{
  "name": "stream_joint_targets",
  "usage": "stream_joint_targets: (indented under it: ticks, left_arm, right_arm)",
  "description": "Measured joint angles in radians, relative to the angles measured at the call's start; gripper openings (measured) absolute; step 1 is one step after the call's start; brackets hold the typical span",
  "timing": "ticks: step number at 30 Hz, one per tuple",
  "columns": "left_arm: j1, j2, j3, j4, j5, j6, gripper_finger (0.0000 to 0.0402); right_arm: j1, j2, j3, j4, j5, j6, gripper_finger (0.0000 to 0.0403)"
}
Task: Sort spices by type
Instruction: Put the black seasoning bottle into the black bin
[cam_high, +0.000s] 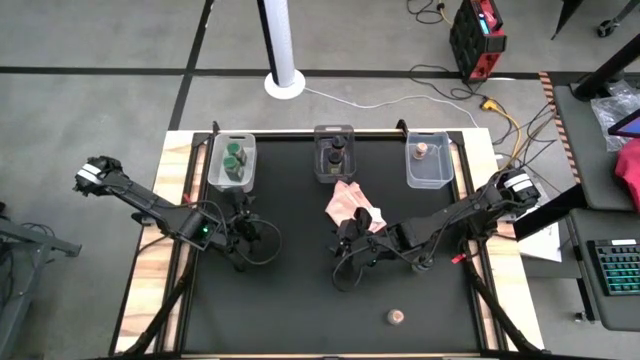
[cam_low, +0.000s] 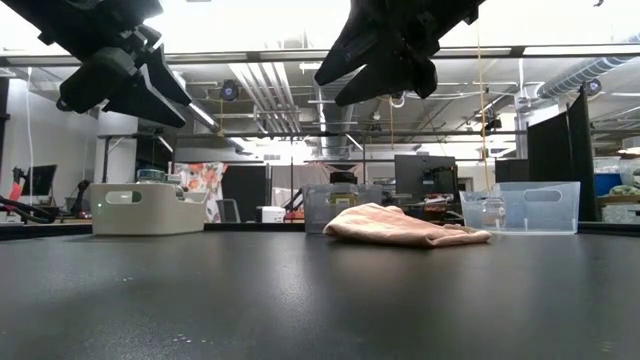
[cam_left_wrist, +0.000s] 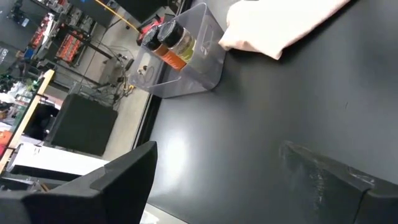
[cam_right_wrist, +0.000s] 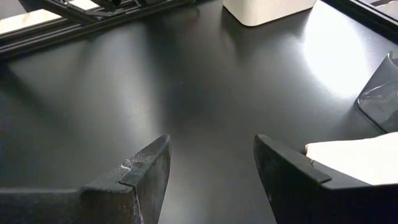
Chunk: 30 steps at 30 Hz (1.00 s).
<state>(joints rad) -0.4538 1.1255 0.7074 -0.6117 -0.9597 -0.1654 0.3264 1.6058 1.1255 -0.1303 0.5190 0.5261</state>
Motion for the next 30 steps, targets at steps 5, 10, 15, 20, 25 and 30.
stream_joint_targets:
  ticks: [5, 10, 15, 20, 25, 30]
  left_arm:
    - [0.000, 0.000, 0.000, 0.000, 0.000, 0.000, 0.0320]
    - [0.000, 0.000, 0.000, 0.000, 0.000, 0.000, 0.0320]
    - [0.000, 0.000, 0.000, -0.001, -0.001, 0.000, 0.0320]
    - [0.000, 0.000, 0.000, -0.001, -0.001, 0.000, 0.0320]
    - [0.000, 0.000, 0.000, -0.001, -0.001, 0.000, 0.0320]
    - [0.000, 0.000, 0.000, -0.001, -0.001, 0.000, 0.0320]
  right_arm:
    - [0.000, 0.000, 0.000, 0.000, 0.005, -0.012, 0.0219]
    - [0.000, 0.000, -0.001, 0.000, 0.005, -0.013, 0.0219]
    - [0.000, 0.000, -0.002, 0.000, 0.006, -0.013, 0.0219]
    - [0.000, 0.001, -0.003, 0.000, 0.007, -0.013, 0.0219]
    - [0.000, 0.001, -0.007, 0.000, 0.008, -0.013, 0.0219]
    - [0.000, 0.001, -0.011, 0.001, 0.012, -0.013, 0.0219]
